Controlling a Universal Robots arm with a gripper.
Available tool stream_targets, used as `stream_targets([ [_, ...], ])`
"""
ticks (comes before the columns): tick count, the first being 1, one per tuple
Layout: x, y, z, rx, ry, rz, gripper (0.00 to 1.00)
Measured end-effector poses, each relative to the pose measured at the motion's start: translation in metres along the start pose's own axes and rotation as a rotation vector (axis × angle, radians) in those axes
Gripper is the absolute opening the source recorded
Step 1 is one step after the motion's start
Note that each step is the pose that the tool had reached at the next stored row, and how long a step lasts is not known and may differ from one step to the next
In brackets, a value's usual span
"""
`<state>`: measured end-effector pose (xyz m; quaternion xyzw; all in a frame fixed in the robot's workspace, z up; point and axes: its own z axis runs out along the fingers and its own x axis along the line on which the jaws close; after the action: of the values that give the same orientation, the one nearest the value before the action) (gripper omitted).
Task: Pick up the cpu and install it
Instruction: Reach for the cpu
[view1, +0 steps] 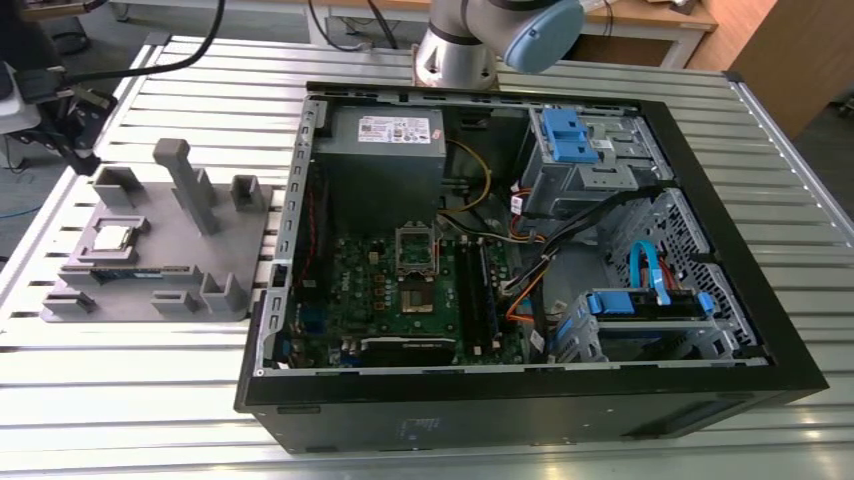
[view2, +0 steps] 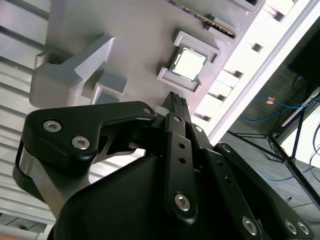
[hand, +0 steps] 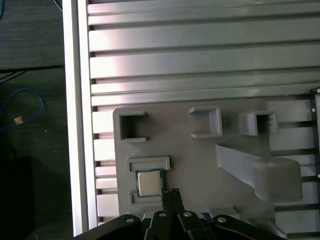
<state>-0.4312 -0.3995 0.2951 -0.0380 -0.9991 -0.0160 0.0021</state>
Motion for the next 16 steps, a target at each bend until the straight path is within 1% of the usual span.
stream_targets([
  [3,0.0,-0.0008,0.0038,0.0008,0.0045,0.0,0.11],
  [10,-0.0002,-0.0031,0.0159,0.0016,0.0146,0.001,0.11],
  [11,-0.0003,-0.0033,0.0174,0.0017,0.0156,0.001,0.11],
  [16,-0.0002,-0.0039,0.0213,0.0018,0.0161,-0.003,0.11],
])
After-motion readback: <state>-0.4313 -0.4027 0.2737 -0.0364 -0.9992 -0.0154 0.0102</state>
